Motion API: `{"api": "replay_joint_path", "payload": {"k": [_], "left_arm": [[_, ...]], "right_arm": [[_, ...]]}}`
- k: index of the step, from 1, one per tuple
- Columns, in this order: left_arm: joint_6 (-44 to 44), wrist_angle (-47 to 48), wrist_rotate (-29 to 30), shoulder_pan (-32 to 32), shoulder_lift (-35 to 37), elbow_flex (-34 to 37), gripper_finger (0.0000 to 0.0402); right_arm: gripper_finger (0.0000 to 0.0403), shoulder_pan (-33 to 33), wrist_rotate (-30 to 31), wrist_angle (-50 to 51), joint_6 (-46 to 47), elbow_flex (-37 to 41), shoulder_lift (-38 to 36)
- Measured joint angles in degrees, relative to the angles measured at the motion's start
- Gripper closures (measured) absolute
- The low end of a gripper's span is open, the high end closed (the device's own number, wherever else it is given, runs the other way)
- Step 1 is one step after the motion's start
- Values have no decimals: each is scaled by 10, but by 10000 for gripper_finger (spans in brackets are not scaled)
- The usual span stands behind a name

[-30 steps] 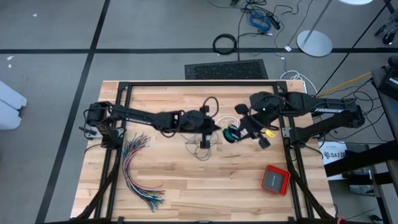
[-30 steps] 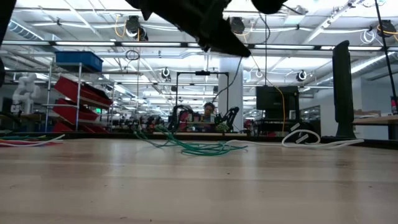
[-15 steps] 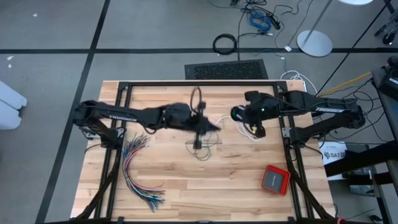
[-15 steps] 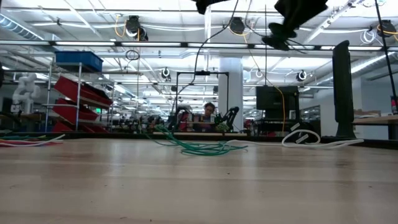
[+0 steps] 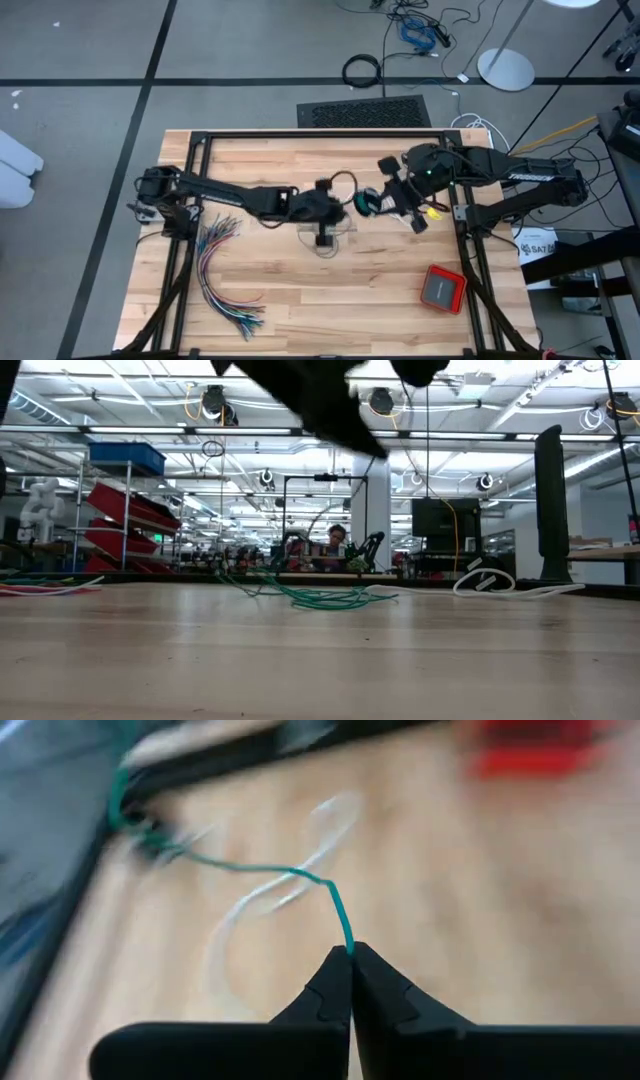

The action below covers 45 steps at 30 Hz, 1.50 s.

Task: Coil cords
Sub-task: Uncoil the green wire from the spool

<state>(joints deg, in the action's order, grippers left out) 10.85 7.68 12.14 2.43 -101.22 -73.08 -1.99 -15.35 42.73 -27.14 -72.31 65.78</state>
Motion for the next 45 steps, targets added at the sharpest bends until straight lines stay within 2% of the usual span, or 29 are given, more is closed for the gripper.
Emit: {"api": "replay_joint_path", "payload": {"k": [3, 6, 10, 13, 20, 24, 32, 37, 45], "left_arm": [[-23, 25, 44, -29, -15, 0, 396], [-42, 40, 47, -58, -27, 0, 395], [-42, 43, -4, -79, -34, 0, 383], [-31, 42, -35, -79, -34, 0, 339], [-30, 25, -60, -60, -23, 0, 195], [-30, -47, -60, -46, -9, 0, 149], [0, -153, -37, -24, 8, -1, 141], [0, -193, -65, -12, 4, -1, 142], [-15, -206, -64, -8, 2, 0, 179]], "right_arm": [[325, 13, -42, 6, 8, 0, 0], [325, 30, -53, 23, 15, 0, 0], [325, 47, -29, 43, 30, 0, 0], [325, 52, -1, 62, 34, 0, -2], [325, 51, 15, 70, 33, 0, -10], [325, 51, 21, 71, 26, 0, -13], [325, 51, 21, 69, 25, 0, -13], [325, 51, 20, 62, 25, 0, -13], [325, 51, 20, 51, 22, 0, -13]]}}
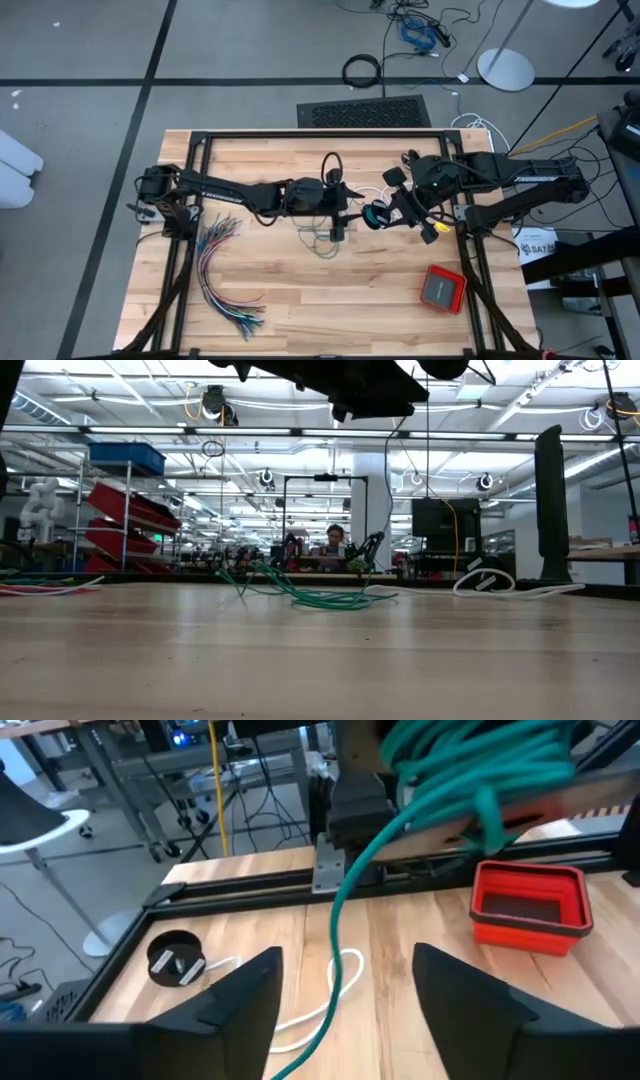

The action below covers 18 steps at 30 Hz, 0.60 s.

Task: Coil cords
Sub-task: Uncoil the green wire from the spool

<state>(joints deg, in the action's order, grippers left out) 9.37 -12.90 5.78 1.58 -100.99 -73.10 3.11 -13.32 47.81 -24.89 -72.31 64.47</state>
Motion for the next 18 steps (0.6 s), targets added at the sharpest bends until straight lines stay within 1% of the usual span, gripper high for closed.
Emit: {"api": "replay_joint_path", "payload": {"k": [6, 12, 17, 18], "left_arm": [[5, 3, 2, 0, 0, 0, 258], [18, 3, 2, 0, 0, 0, 318], [32, 1, 2, 0, 0, 0, 386], [33, -1, 2, 0, 0, 0, 393]], "right_arm": [[325, 0, 0, 10, 13, 0, 0], [325, 0, 9, 22, 20, 0, 0], [325, 0, 14, 23, 22, 0, 0], [325, 0, 14, 23, 22, 0, 0]]}}
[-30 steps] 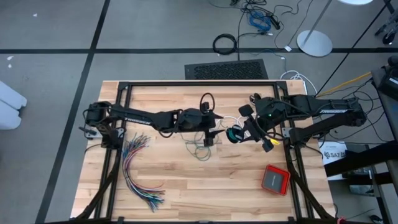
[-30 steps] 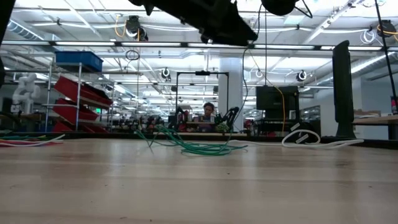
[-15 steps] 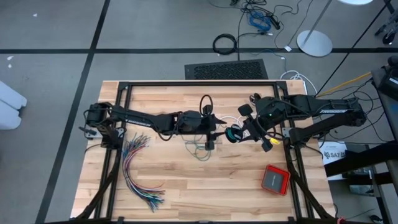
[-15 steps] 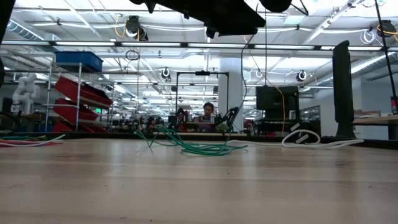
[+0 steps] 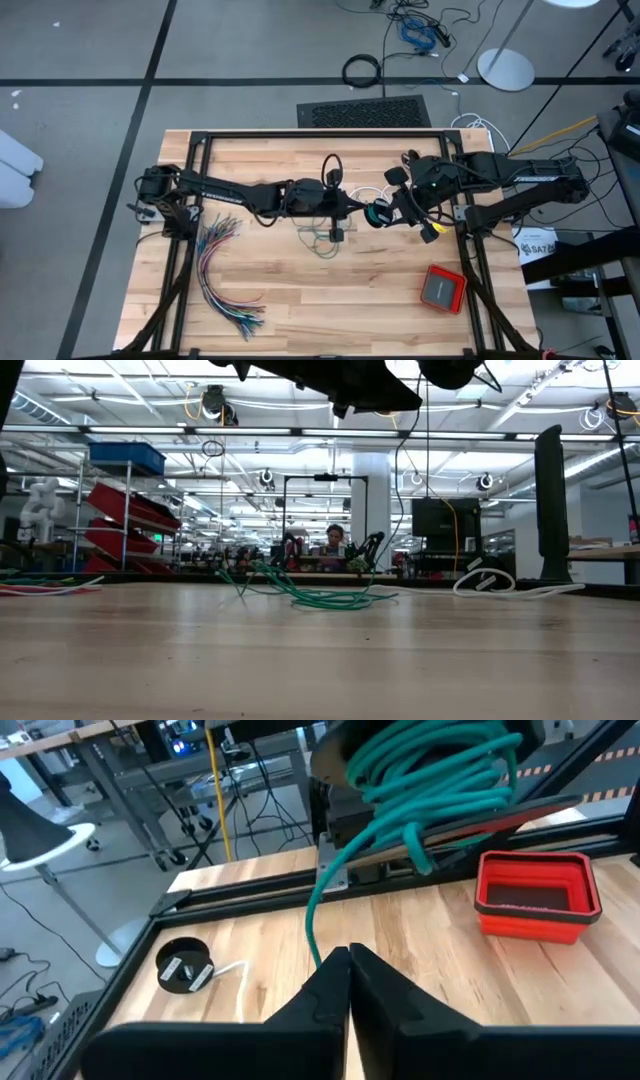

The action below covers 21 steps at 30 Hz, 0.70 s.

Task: Coil cords
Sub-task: Uncoil the green wire from the spool

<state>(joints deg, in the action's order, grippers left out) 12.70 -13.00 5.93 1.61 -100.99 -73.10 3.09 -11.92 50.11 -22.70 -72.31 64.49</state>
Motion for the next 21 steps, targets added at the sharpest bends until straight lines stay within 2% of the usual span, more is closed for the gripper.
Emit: {"api": "replay_joint_path", "payload": {"k": [8, 13, 21], "left_arm": [[12, 6, 7, 0, 26, 0, 398], [-7, 56, 18, 0, 39, -1, 391], [-49, 77, 5, 0, 36, -1, 282]], "right_arm": [[325, -5, -1, -4, 4, 13, 0], [325, -14, -1, -9, 9, 40, 0], [325, -16, -4, -52, -4, 52, 0]]}}
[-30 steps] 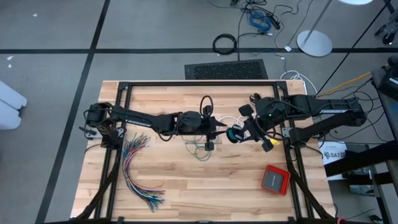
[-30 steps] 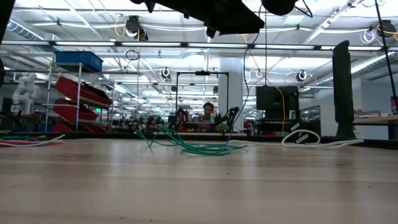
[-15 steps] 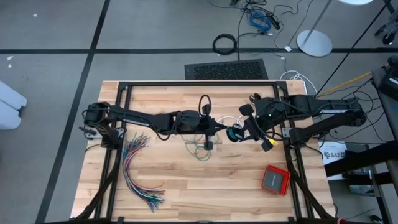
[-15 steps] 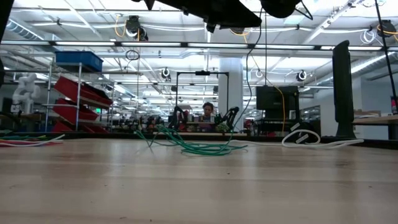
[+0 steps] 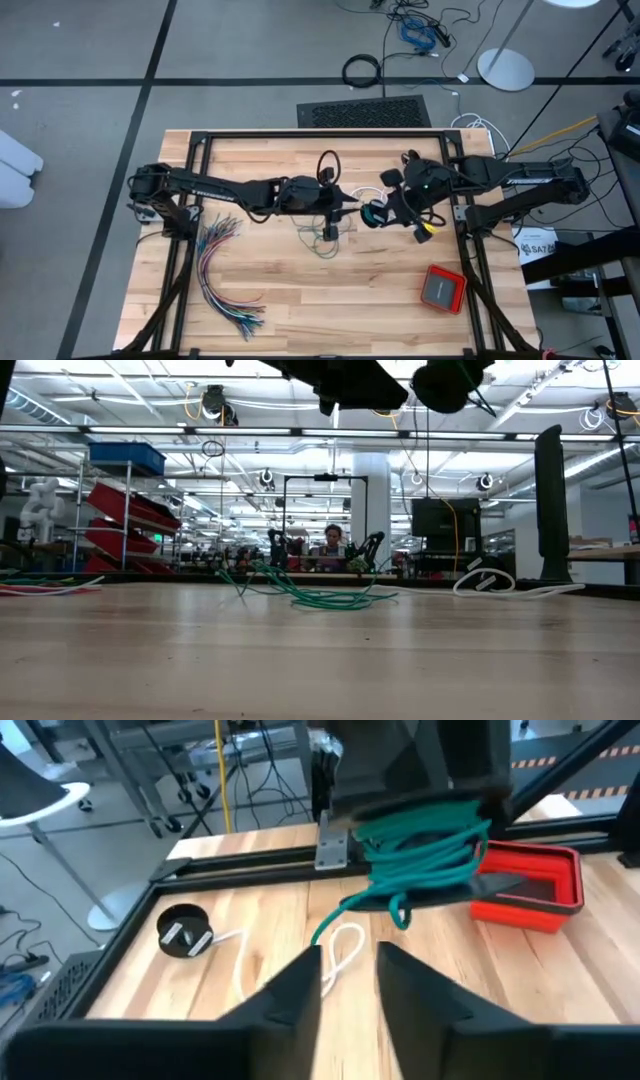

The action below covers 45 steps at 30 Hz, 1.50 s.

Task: Coil cords
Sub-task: Uncoil the green wire from the spool

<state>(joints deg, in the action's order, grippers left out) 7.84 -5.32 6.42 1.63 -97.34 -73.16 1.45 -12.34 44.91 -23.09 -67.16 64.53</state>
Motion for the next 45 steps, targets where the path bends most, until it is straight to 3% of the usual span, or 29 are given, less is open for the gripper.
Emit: {"api": "replay_joint_path", "payload": {"k": [6, 20, 24, 29, 35, 40, 45], "left_arm": [[-4, -35, -26, 0, 0, 0, 242], [-11, -50, -10, 0, -24, 1, 241], [5, -43, 12, -1, -24, 1, 277], [31, -38, 23, -1, -19, 1, 387], [50, -43, 32, 1, 18, 1, 397], [51, -46, 5, 14, 30, 0, 398], [45, -23, -16, 24, 9, 0, 399]], "right_arm": [[325, 0, -29, -35, -11, 0, -1], [325, 0, -30, -43, -11, 0, -2], [325, 0, -30, -38, -7, 0, -2], [325, 0, -29, -22, -1, 0, -2], [325, -5, -11, 16, 17, 0, -2], [325, -28, 84, 42, 39, 0, -2], [325, -42, 151, 0, 28, 0, -2]]}}
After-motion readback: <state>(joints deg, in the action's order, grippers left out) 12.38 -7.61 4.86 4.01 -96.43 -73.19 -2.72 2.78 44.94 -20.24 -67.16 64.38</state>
